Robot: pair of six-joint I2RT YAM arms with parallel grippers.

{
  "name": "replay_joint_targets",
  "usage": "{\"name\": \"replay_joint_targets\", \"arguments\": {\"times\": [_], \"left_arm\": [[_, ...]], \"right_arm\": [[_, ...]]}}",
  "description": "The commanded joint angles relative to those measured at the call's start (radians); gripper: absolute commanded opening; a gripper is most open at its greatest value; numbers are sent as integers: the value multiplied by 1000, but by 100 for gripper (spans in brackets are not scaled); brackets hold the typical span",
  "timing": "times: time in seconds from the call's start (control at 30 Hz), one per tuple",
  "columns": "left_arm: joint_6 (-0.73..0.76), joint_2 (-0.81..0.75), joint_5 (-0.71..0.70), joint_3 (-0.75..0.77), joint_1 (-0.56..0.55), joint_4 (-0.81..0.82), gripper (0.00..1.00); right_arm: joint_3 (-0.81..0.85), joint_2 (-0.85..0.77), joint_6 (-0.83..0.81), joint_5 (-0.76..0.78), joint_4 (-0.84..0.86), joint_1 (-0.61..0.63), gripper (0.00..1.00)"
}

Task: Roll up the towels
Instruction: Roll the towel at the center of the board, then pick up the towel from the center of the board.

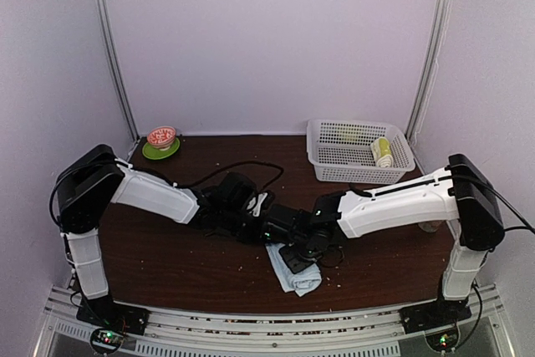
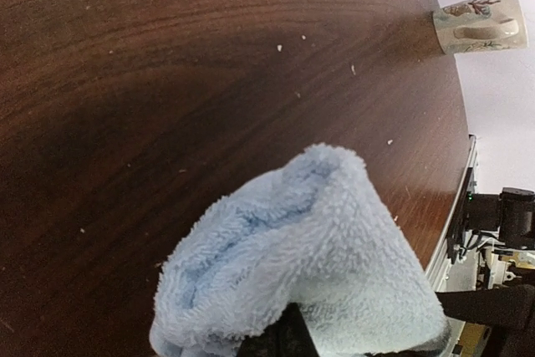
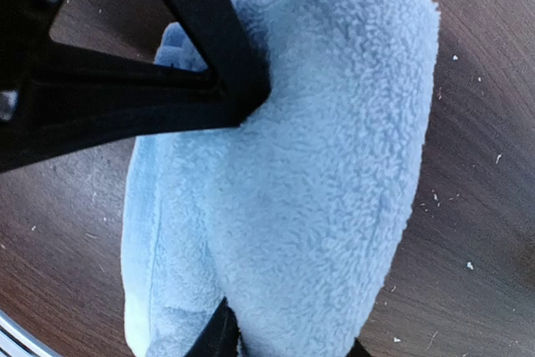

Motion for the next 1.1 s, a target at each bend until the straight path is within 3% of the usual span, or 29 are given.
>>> {"name": "replay_joint_targets", "arguments": {"times": [0.0,0.27,0.5,0.63,0.8,1.07], "left_arm": [[-29,53,14,19,0,48,0],[-39,86,-2,33,0,19,0],[-41,102,-2,39,0,11,0],[-41,108,-5,44,0,6,0],[-37,112,-8,45,0,-1,0],[-36,111,-11,33,0,-6,0]], "right_arm": [[-12,-48,-12,-30,32,3,34],[2,-117,-16,-17,-8,4,46],[-20,-235,11,18,-28,19,48],[-46,-252,13,-47,19,57,38],[-122,-218,41,-104,86,83,16],[-150,-65,46,-147,125,147,9]]}}
